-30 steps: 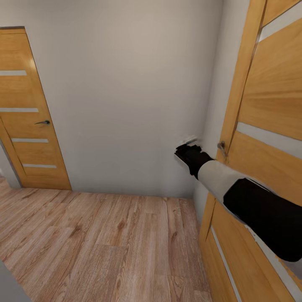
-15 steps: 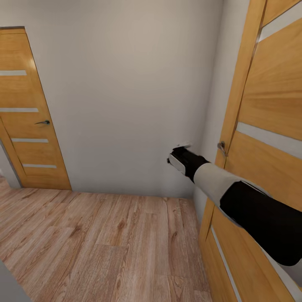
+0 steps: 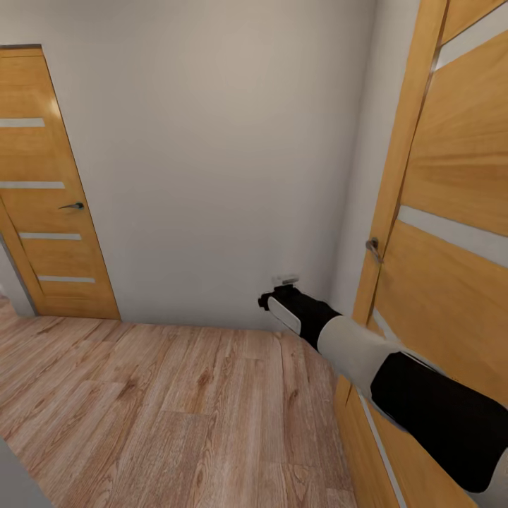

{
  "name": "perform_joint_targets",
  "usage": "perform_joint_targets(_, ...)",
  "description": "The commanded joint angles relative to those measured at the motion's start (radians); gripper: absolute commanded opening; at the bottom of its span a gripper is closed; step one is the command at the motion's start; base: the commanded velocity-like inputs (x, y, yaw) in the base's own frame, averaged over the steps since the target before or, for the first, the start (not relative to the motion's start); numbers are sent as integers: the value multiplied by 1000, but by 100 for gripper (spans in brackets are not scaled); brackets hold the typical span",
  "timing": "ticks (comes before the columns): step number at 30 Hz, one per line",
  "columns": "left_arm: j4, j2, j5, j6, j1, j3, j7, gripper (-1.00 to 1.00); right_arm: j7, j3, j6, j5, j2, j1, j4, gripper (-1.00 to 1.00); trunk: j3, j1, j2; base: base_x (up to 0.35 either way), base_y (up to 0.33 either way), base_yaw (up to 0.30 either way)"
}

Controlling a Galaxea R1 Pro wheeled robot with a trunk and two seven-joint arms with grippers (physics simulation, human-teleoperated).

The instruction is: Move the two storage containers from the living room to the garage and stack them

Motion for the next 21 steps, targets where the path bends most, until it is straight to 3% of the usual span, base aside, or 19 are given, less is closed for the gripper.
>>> perform_joint_targets(1,0,0,1,-2,0,2,-1,100,-6,6,1,-5,0,11,-1,100,-1,0,-1,0,0,0)
perform_joint_targets(21,0,0,1,-2,0,2,-1,100,-1,6,-7,-8,0,63,7,100,-1,0,-1,0,0,0)
